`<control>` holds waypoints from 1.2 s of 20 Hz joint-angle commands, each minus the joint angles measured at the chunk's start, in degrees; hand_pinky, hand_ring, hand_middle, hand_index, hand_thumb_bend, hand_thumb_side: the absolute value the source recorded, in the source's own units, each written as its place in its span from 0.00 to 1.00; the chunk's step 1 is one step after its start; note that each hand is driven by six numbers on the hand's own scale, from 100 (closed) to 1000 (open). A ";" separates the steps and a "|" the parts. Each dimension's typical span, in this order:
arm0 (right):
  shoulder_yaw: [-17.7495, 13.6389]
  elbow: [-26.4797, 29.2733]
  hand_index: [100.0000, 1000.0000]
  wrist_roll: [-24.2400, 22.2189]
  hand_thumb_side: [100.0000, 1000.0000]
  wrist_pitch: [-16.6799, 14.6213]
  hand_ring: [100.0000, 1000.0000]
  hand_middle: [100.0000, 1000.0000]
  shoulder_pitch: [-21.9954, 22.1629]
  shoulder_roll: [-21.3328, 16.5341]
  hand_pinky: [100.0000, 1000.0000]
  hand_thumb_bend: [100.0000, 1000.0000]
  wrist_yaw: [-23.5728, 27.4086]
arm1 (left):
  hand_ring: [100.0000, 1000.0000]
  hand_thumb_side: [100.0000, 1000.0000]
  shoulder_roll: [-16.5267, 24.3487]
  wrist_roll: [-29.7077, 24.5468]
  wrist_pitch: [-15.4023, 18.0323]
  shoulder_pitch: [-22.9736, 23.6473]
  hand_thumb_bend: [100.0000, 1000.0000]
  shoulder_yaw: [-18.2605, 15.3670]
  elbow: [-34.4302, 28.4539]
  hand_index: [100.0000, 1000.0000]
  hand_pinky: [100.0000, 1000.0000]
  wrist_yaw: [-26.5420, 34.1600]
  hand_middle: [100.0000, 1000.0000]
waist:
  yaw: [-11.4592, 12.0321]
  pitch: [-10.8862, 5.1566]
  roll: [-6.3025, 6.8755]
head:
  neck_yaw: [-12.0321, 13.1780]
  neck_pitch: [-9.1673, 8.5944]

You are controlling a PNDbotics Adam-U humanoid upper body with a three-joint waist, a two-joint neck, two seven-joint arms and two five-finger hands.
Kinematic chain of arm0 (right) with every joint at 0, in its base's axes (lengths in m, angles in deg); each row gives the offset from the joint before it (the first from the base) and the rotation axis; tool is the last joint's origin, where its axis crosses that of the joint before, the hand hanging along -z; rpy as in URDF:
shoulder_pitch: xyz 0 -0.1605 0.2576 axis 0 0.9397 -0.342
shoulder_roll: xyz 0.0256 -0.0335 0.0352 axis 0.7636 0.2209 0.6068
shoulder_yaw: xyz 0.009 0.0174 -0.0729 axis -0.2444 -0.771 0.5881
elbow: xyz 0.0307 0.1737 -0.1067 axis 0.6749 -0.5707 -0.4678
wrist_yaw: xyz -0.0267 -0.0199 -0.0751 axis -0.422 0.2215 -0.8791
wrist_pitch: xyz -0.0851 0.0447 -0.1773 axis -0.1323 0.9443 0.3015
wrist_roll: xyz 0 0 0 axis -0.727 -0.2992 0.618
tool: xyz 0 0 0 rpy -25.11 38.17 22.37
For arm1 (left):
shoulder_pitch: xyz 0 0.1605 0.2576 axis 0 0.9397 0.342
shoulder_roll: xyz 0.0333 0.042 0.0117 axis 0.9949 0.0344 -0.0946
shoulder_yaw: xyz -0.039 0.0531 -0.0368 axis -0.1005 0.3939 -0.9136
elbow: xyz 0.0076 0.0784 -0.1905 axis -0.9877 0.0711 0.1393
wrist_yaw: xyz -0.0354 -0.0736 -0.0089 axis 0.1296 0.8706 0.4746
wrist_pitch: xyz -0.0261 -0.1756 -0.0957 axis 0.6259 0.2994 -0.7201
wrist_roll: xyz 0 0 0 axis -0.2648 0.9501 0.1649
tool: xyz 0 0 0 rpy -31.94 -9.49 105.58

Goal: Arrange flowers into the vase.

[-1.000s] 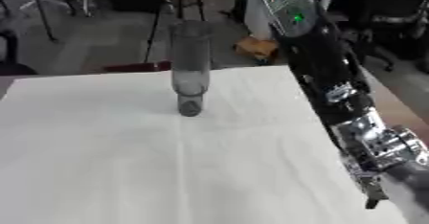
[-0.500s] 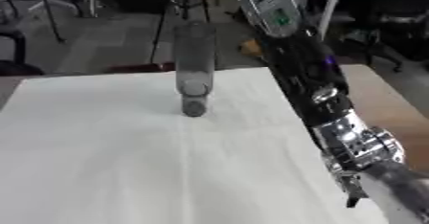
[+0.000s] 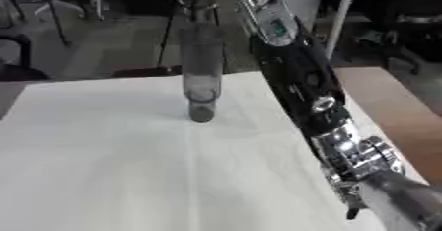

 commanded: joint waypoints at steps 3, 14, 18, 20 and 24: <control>-0.61 -0.41 0.12 -0.34 0.90 -2.95 0.00 0.00 -0.73 -0.71 0.00 0.00 0.74 | 0.68 0.57 0.12 -0.48 0.03 -1.03 0.93 0.21 -0.63 0.62 0.53 0.41 0.58 | 0.29 0.66 1.31 | -0.53 -0.92; 0.41 -3.83 0.12 -1.32 0.90 -8.21 0.00 0.00 -0.38 -0.11 0.00 0.00 -0.16 | 0.68 0.57 0.08 -0.75 -0.04 -1.17 0.93 0.37 -0.55 0.62 0.53 0.65 0.58 | -0.01 1.53 1.60 | -0.85 -1.54; 0.49 -4.01 0.12 -1.17 0.90 -9.20 0.00 0.00 -0.27 -0.37 0.00 0.00 -2.08 | 0.68 0.57 0.13 -0.75 -0.03 -1.11 0.93 0.36 -0.47 0.62 0.53 0.70 0.58 | -0.30 1.58 1.43 | -0.88 -1.65; 0.30 -4.11 0.11 -0.43 0.89 -9.59 0.00 0.00 -0.27 -0.62 0.00 0.00 -3.08 | 0.67 0.57 0.15 -0.77 -0.02 -1.07 0.93 0.38 -0.45 0.62 0.53 0.70 0.58 | -0.41 1.57 1.36 | -0.87 -1.69; 0.00 -3.89 0.11 1.20 0.89 -10.49 0.00 0.00 -0.19 -1.41 0.00 0.00 -5.92 | 0.67 0.57 0.22 -0.75 0.00 -1.00 0.93 0.34 -0.41 0.62 0.53 0.68 0.57 | -0.64 1.58 1.16 | -0.97 -1.71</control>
